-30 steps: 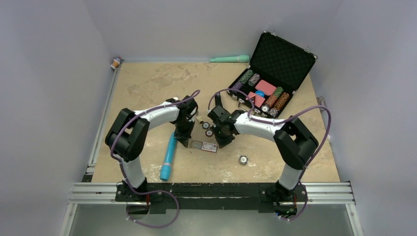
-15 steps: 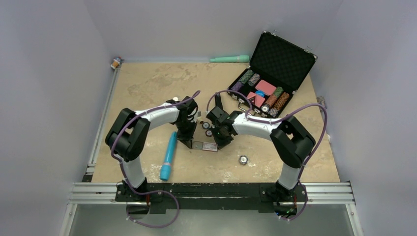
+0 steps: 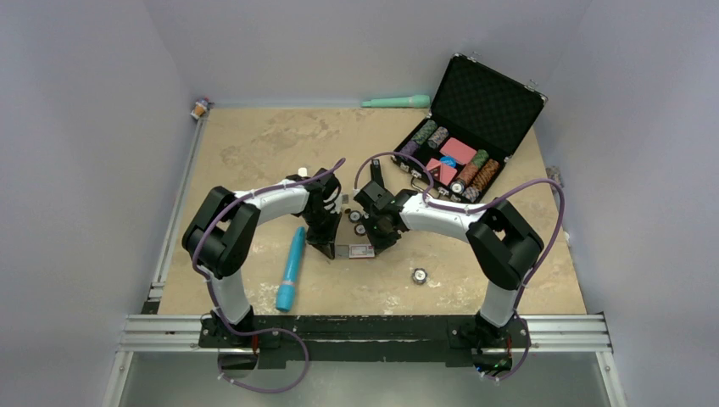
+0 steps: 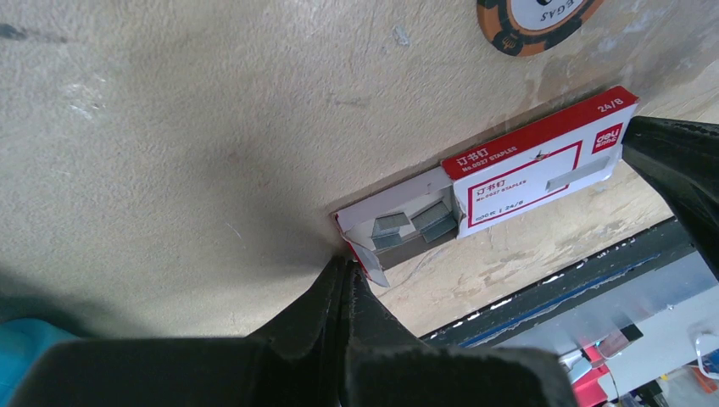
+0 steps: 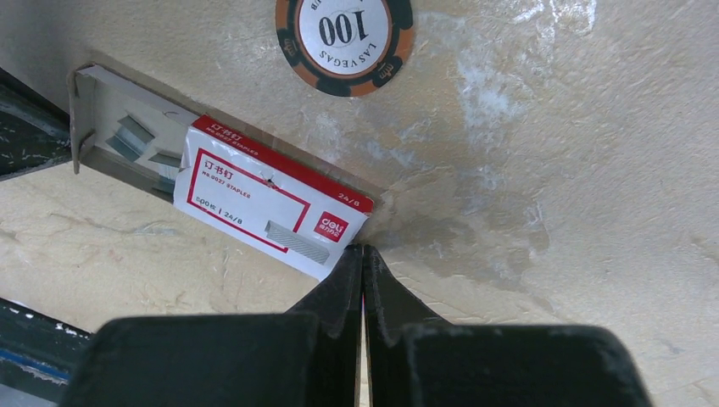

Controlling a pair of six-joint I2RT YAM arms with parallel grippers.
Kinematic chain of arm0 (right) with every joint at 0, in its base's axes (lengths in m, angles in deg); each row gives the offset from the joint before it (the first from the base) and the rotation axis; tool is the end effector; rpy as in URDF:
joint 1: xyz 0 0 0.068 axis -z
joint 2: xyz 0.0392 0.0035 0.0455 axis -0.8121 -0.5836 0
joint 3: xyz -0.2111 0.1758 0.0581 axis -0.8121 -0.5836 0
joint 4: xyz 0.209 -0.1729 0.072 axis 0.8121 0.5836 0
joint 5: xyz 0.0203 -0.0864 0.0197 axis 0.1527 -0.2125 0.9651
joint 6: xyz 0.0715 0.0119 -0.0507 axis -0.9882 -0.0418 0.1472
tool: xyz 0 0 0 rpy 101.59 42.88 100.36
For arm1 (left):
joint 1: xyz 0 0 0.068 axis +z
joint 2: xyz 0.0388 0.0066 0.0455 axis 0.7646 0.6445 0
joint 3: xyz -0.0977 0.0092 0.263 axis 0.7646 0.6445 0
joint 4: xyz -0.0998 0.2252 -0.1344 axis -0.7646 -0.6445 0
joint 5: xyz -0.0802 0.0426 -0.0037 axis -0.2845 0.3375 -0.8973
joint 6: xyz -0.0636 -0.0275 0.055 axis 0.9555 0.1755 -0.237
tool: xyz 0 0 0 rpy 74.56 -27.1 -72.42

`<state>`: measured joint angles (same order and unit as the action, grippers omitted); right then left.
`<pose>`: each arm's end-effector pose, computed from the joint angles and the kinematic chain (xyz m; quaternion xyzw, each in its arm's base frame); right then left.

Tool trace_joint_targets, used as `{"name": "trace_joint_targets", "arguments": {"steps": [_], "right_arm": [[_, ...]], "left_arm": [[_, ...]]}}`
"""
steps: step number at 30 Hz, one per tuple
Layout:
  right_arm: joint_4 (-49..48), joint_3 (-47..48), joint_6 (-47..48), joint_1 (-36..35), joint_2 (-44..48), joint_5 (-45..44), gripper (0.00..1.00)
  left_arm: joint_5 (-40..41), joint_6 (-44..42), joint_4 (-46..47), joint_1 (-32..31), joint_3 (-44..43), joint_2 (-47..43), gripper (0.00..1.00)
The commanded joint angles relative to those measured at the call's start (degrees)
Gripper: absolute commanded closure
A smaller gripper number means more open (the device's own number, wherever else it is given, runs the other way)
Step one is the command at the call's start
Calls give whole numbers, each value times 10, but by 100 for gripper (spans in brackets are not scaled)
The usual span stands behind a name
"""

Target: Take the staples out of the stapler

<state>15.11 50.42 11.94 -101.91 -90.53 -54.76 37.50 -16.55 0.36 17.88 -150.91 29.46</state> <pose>0.2544 0.2807 0.1212 -0.2203 0.9604 0.1043 0.1349 0.2749 -0.2033 0.0981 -0.0861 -0.9798 0.1764 0.0374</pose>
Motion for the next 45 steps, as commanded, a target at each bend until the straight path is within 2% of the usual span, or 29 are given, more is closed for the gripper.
{"name": "trace_joint_targets", "arguments": {"steps": [1, 20, 30, 45], "right_arm": [[-9, 22, 11, -3, -10, -10, 100], [5, 3, -11, -3, -12, -42, 100], [-9, -9, -9, -2, -13, -55, 100], [-77, -58, 0, -2, 14, -39, 100]], "left_arm": [[-17, -10, 17, 2, 6, 3, 100], [33, 15, -17, 2, -6, -27, 100], [4, 19, -4, 2, -37, 13, 100], [-18, 26, 18, 0, -10, 7, 100]]}}
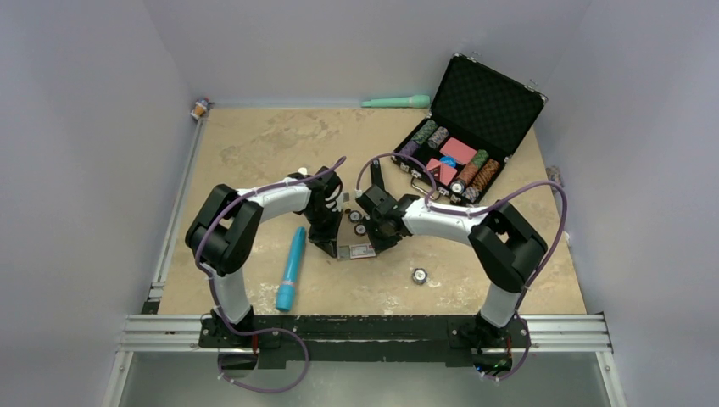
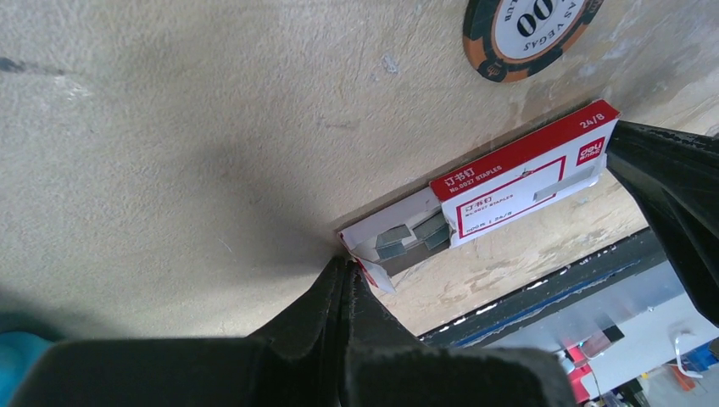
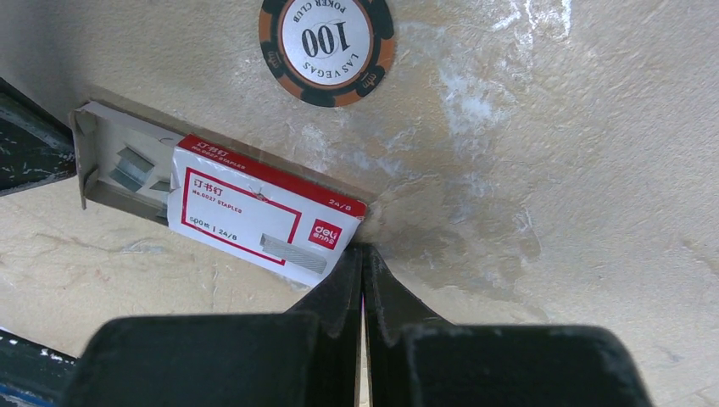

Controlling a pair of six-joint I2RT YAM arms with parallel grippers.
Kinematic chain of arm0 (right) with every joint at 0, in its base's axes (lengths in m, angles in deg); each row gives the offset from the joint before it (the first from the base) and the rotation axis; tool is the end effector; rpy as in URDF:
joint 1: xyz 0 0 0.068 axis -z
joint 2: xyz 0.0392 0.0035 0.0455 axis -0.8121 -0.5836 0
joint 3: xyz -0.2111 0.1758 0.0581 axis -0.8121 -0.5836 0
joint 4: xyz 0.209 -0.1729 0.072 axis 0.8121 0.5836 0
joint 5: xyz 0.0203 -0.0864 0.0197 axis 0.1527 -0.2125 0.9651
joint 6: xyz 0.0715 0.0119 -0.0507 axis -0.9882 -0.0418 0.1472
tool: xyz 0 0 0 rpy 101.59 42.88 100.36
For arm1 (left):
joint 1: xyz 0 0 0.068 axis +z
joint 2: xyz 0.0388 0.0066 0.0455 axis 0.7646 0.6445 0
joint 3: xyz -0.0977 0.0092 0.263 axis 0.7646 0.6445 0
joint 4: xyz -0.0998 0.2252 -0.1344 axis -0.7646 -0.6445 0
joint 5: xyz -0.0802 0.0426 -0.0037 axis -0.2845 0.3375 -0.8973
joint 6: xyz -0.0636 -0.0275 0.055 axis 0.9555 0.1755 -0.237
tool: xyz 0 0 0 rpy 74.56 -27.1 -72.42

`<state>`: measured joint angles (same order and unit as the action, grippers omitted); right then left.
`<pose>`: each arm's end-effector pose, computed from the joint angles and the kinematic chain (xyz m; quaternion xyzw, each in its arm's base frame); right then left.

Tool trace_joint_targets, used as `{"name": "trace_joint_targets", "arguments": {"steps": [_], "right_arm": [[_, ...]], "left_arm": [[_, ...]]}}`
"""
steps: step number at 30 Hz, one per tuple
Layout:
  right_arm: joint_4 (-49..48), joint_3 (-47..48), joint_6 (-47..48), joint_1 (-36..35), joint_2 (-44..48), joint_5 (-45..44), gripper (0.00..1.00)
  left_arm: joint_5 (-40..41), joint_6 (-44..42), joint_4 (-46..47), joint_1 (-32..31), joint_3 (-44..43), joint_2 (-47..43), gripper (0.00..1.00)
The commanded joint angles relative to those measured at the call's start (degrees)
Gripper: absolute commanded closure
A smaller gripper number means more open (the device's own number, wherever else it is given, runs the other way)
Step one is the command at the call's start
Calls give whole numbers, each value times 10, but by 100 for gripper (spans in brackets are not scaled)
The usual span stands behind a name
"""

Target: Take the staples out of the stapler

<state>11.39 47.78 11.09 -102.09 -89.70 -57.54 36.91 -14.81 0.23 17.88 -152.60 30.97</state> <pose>0.2544 0.2768 0.1161 -0.2097 0.9597 0.0955 0.1611 0.2808 -0.2079 0.0973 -0.0714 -0.9801 0.1804 0.0421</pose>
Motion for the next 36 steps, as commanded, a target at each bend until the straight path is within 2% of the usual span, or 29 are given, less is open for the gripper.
{"name": "trace_joint_targets", "arguments": {"steps": [1, 36], "right_arm": [[-41, -33, 7, 0, 9, -11, 100], [-132, -92, -15, -1, 10, 43, 100]], "left_arm": [[-13, 9, 19, 0, 9, -8, 100], [-21, 7, 34, 0, 43, -16, 100]]}}
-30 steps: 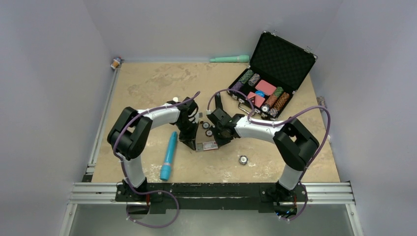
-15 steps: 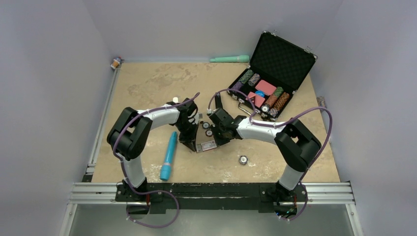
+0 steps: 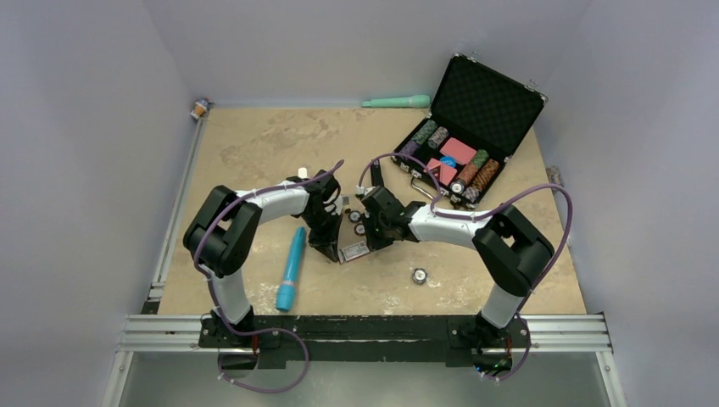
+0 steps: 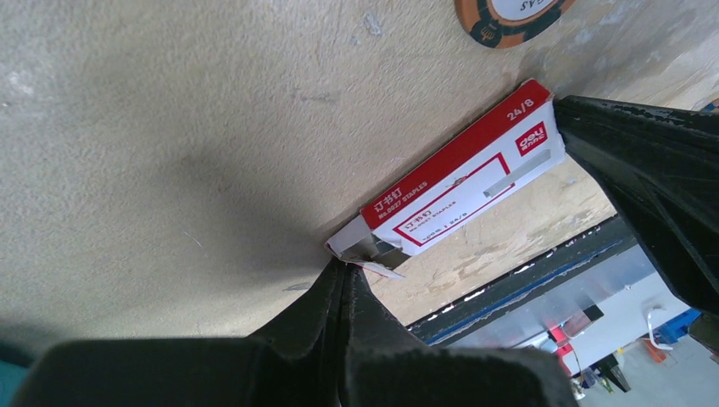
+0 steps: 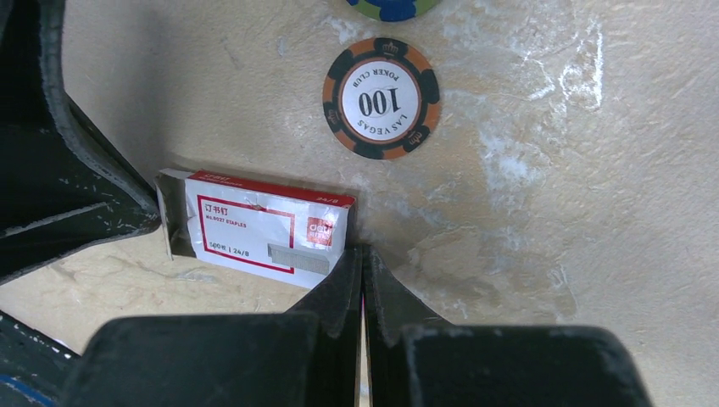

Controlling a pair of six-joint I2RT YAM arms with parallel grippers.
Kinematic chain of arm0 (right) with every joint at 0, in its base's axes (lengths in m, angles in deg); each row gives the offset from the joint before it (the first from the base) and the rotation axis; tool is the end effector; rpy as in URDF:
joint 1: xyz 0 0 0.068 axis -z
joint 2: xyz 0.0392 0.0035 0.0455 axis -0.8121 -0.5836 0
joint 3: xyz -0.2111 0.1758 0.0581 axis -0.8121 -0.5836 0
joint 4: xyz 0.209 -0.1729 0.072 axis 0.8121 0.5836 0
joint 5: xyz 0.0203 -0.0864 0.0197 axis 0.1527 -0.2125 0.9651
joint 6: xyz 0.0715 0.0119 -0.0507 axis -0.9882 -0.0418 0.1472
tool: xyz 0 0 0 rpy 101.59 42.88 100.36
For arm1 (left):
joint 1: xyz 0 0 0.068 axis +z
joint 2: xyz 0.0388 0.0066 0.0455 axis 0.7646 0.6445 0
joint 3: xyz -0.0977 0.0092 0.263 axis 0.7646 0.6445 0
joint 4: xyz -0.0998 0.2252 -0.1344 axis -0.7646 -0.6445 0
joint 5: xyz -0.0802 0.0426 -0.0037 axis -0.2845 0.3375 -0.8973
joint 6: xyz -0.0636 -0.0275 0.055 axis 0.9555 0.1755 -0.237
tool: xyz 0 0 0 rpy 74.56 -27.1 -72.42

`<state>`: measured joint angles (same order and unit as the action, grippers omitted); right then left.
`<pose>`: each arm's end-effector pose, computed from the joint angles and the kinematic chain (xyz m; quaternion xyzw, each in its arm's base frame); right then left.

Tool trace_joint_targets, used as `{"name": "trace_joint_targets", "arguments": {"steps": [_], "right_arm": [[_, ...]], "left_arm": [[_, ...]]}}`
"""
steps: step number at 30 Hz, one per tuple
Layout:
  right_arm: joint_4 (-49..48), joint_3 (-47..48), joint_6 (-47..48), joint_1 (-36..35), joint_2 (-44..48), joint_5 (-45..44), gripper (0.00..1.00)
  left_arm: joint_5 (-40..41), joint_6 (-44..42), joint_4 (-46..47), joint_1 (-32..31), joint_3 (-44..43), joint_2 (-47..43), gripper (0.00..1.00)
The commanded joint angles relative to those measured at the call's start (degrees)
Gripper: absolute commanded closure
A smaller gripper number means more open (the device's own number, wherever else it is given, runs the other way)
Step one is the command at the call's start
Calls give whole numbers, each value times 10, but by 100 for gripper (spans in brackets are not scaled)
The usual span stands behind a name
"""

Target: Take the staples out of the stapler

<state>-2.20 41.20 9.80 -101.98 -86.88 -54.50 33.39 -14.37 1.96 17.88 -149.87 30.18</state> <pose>0.2531 0.2804 0.1145 -0.1997 0.9418 0.1670 0.2126 0.2709 -0.2070 0.0921 -0.0684 -0.9744 0.2057 0.0590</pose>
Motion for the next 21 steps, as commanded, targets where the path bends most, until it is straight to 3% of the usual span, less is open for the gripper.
{"name": "trace_joint_targets", "arguments": {"steps": [1, 21], "right_arm": [[2, -28, -2, -2, -18, 13, 100], [-14, -31, 13, -3, -17, 35, 100]], "left_arm": [[14, 3, 18, 0, 16, -8, 100], [9, 4, 15, 0, 2, 1, 100]]}}
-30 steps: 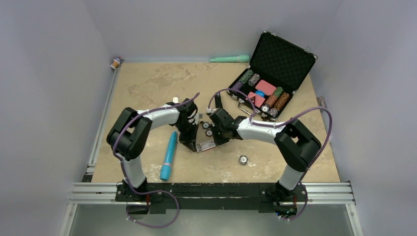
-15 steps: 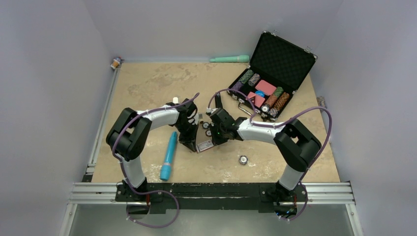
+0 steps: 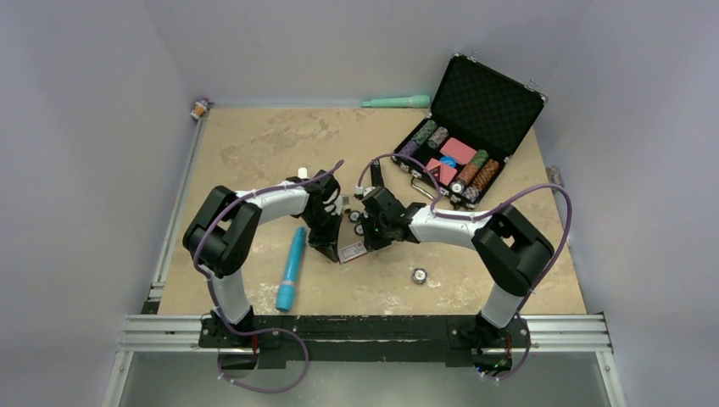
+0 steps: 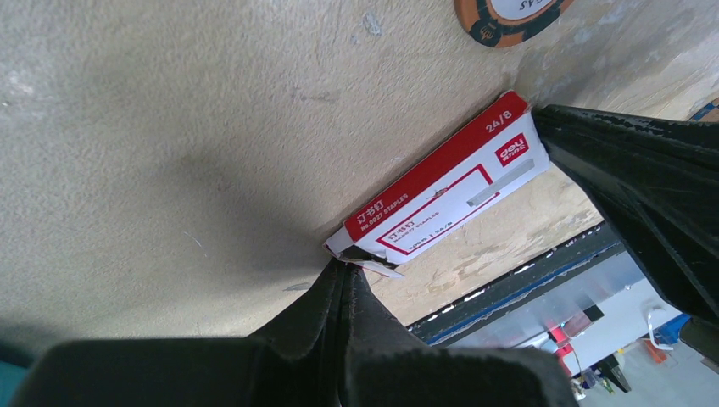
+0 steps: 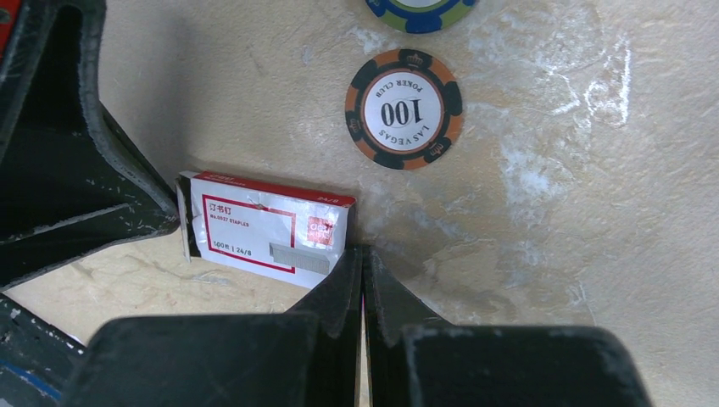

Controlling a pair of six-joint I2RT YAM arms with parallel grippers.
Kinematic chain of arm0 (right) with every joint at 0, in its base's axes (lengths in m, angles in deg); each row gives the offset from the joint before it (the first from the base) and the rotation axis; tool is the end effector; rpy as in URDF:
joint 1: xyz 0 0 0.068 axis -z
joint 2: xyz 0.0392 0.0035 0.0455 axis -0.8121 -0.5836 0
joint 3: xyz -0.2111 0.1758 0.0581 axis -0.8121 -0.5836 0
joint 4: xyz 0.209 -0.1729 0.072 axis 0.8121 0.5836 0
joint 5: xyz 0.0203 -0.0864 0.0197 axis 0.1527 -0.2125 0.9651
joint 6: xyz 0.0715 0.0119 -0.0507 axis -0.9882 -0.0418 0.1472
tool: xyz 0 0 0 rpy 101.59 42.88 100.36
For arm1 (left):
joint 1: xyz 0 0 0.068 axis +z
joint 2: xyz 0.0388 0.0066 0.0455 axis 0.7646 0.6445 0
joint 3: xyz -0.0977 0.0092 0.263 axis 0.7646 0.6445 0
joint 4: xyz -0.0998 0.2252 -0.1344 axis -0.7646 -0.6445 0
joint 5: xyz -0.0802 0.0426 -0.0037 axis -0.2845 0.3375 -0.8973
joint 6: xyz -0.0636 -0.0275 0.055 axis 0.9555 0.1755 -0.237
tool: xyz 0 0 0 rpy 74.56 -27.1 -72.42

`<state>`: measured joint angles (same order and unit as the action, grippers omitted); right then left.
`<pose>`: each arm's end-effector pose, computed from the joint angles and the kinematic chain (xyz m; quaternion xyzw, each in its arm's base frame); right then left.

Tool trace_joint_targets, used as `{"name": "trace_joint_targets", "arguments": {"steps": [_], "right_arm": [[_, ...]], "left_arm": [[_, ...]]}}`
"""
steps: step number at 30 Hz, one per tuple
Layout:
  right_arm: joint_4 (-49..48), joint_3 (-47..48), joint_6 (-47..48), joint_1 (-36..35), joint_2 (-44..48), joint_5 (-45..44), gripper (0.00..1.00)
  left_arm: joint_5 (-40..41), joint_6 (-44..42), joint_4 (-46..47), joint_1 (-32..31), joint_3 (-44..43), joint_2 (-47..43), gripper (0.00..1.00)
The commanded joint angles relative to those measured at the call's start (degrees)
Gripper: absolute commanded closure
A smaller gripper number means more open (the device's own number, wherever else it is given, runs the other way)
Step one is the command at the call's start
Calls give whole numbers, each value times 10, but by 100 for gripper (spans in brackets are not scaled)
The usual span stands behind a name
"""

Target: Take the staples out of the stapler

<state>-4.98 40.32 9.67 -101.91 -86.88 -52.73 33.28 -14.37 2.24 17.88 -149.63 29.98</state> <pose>0.2530 0.2833 0.1136 -0.2016 0.9364 0.1884 0.2167 0.2704 -0.2069 0.0923 -0.0689 -0.9741 0.2075 0.0577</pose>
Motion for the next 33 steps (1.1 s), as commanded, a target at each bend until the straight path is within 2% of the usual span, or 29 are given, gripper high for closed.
{"name": "trace_joint_targets", "arguments": {"steps": [1, 22, 33], "right_arm": [[13, -23, 16, -4, -14, 20, 100], [-2, -24, 25, -4, -18, 42, 100], [-19, -33, 9, -4, -21, 55, 100]], "left_arm": [[10, 4, 12, 1, 0, 3, 100], [3, 9, 6, 0, -18, 10, 100], [-33, 47, 49, 2, 5, 9, 100]]}}
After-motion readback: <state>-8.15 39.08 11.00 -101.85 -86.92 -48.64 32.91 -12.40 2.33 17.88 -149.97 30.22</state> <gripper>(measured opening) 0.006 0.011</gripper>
